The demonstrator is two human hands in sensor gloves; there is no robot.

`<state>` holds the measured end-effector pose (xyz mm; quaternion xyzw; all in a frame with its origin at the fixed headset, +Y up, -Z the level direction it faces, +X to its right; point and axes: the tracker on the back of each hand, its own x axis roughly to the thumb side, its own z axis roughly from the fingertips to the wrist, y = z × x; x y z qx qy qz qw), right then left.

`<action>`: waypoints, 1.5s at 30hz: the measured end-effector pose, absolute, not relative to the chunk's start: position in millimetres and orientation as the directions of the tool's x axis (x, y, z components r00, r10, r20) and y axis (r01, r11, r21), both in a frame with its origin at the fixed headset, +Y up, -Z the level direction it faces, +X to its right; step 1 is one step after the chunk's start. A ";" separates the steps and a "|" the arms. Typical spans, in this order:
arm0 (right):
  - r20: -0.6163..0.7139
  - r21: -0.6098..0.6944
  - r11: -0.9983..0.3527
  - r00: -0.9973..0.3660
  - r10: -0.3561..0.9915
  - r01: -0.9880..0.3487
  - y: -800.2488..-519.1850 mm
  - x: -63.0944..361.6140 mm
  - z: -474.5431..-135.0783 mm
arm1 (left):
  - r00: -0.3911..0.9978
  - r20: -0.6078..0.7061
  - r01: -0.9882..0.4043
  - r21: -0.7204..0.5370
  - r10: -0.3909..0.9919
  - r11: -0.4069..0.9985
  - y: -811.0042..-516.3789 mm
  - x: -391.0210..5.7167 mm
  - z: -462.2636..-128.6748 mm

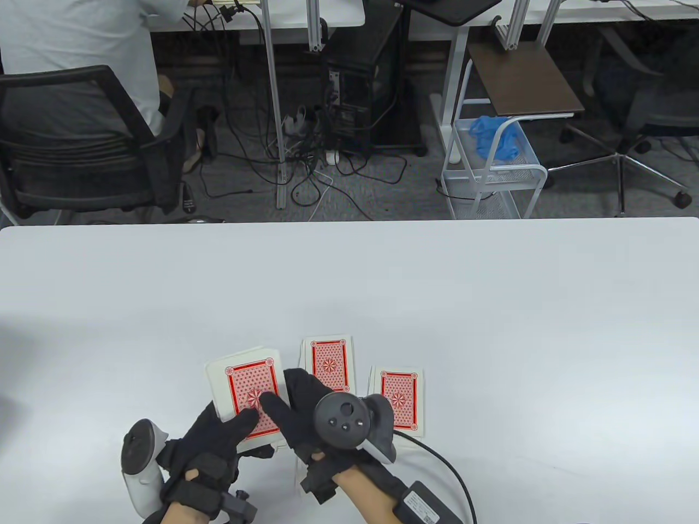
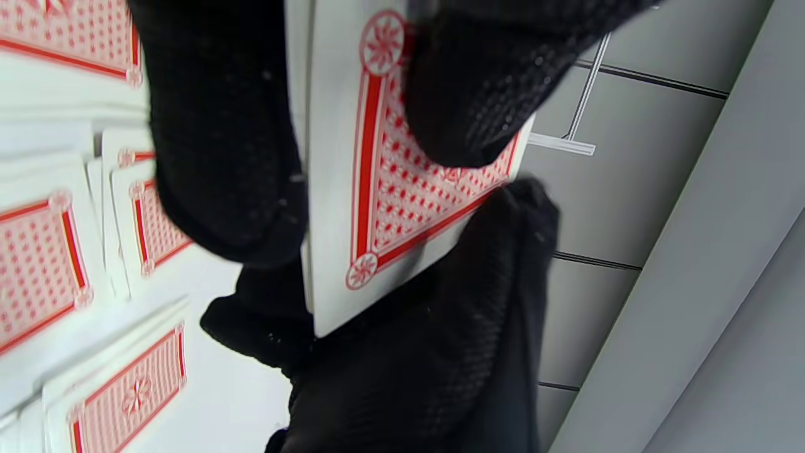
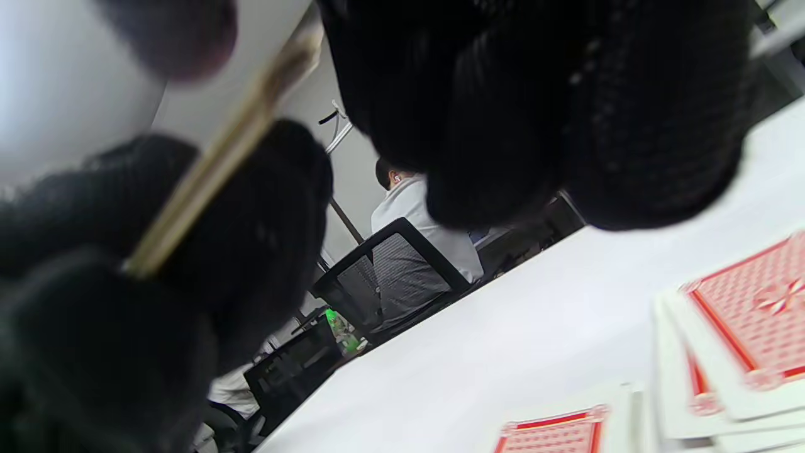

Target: Four-player card dealing with fan arrangement

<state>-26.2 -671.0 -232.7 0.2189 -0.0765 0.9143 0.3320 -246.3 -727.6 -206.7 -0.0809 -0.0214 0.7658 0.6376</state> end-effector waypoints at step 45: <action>0.142 0.041 -0.702 -0.692 0.708 -0.711 -713.8 74.3 -261.4 | -0.110 -0.153 -0.977 -0.163 0.982 -0.135 -750.3 -241.8 -217.0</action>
